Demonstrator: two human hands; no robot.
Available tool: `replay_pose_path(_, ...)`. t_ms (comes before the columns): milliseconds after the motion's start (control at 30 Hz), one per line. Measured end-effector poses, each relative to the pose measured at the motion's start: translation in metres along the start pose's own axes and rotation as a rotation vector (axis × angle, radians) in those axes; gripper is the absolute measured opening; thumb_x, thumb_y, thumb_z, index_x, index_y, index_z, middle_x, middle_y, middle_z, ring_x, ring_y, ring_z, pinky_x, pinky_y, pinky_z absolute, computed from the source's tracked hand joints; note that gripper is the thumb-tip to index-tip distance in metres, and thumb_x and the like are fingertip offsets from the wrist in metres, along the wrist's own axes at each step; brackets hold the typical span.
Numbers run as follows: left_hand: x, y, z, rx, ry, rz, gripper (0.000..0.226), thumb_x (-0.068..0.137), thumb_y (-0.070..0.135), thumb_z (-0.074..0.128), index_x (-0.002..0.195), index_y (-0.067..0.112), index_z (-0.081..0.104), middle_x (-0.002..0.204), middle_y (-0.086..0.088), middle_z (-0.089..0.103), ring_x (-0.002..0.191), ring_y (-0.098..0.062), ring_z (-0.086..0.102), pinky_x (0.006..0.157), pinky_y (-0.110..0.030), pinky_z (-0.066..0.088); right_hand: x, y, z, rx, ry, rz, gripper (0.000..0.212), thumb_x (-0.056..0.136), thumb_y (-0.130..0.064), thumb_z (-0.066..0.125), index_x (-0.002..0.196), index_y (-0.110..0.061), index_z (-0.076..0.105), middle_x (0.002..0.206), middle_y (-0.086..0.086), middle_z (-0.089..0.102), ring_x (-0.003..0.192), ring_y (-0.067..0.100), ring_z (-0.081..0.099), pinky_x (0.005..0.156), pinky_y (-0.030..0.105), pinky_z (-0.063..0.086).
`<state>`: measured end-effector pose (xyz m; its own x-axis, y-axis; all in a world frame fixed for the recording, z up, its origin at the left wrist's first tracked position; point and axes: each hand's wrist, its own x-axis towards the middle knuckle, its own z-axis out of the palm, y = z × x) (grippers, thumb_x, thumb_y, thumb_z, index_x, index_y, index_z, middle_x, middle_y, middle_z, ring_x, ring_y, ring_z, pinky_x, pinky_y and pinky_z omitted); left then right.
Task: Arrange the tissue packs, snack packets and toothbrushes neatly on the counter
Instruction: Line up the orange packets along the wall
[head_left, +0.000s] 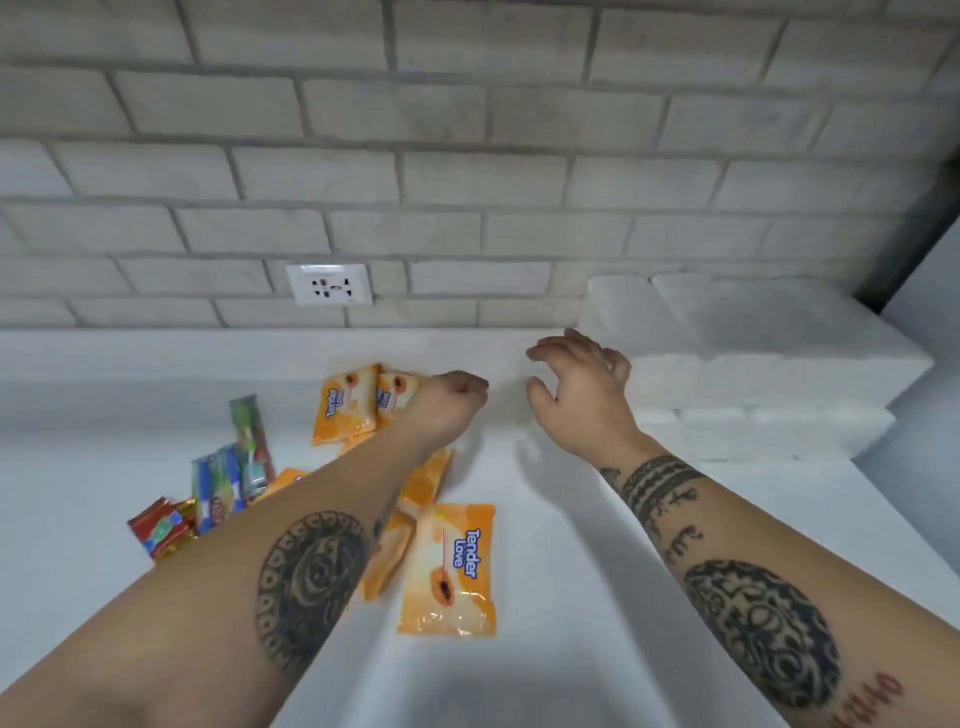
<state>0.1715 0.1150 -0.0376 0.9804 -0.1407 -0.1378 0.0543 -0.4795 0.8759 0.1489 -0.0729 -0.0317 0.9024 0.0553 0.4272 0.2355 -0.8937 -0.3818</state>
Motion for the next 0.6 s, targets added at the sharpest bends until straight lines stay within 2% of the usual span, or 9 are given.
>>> replay_pose_path(100,-0.027,-0.048,-0.029,0.278,-0.022,-0.016,0.034,0.098,0.027,0.061,0.13,0.019,0.068,0.134,-0.001,0.066,0.12,-0.02,0.06,0.094,-0.026,0.045,-0.028,-0.034,0.03,-0.019,-0.204,0.079,0.044,0.095,-0.039,0.055,0.137,-0.025,0.059,0.144,-0.003,0.056,0.141,0.021,0.04,0.108,0.038,0.022)
replay_pose_path(133,-0.036,-0.067,-0.036,0.383,-0.053,-0.04,0.04,0.095,0.034,0.063,0.133,0.024,0.066,0.138,0.0,0.064,0.124,-0.021,0.058,0.099,-0.029,0.046,-0.039,-0.044,0.039,-0.023,-0.287,0.148,0.049,0.096,-0.042,0.055,0.142,-0.025,0.054,0.148,-0.002,0.053,0.141,0.022,0.039,0.109,0.04,0.024)
replay_pose_path(200,-0.057,-0.104,-0.049,0.653,-0.144,-0.066,0.052,0.085,0.054,0.062,0.136,0.042,0.06,0.143,0.005,0.057,0.136,-0.027,0.049,0.111,-0.046,0.043,-0.063,-0.064,0.058,-0.033,-0.452,0.317,0.062,0.094,-0.052,0.054,0.149,-0.023,0.045,0.152,0.003,0.046,0.142,0.027,0.036,0.111,0.045,0.027)
replay_pose_path(267,-0.075,-0.137,-0.058,0.875,-0.248,-0.011,0.063,0.081,0.064,0.06,0.142,0.051,0.049,0.156,0.004,0.041,0.15,-0.035,0.027,0.12,-0.061,0.024,-0.088,-0.082,0.078,-0.054,-0.605,0.452,0.077,0.09,-0.064,0.053,0.152,-0.022,0.037,0.154,0.007,0.039,0.141,0.032,0.034,0.11,0.051,0.031)
replay_pose_path(333,-0.09,-0.16,-0.064,0.948,-0.277,0.055,0.074,0.083,0.068,0.058,0.151,0.052,0.036,0.169,0.006,0.017,0.158,-0.036,0.002,0.124,-0.063,0.003,-0.111,-0.099,0.097,-0.102,-0.711,0.491,0.09,0.085,-0.075,0.049,0.157,-0.025,0.026,0.16,0.006,0.028,0.144,0.034,0.028,0.112,0.054,0.032)
replay_pose_path(433,-0.101,-0.177,-0.075,0.974,-0.225,0.117,0.075,0.085,0.069,0.054,0.153,0.051,0.031,0.17,0.008,0.014,0.159,-0.033,-0.005,0.125,-0.062,-0.002,-0.131,-0.125,0.118,-0.133,-0.677,0.456,0.094,0.088,-0.076,0.043,0.161,-0.025,0.016,0.167,0.006,0.015,0.149,0.035,0.018,0.116,0.053,0.027)
replay_pose_path(533,-0.106,-0.185,-0.095,0.976,-0.248,0.13,0.072,0.086,0.067,0.055,0.152,0.05,0.033,0.17,0.007,0.016,0.159,-0.033,-0.004,0.124,-0.061,-0.002,-0.138,-0.152,0.129,-0.093,-0.618,0.439,0.09,0.091,-0.071,0.046,0.161,-0.022,0.019,0.166,0.006,0.018,0.147,0.035,0.019,0.117,0.049,0.027)
replay_pose_path(600,-0.107,-0.19,-0.107,0.969,-0.267,0.135,0.071,0.083,0.064,0.058,0.15,0.05,0.037,0.168,0.008,0.019,0.159,-0.032,-0.001,0.125,-0.06,-0.001,-0.139,-0.162,0.132,-0.066,-0.583,0.424,0.086,0.09,-0.068,0.051,0.158,-0.021,0.028,0.161,0.004,0.027,0.142,0.033,0.025,0.116,0.046,0.033)
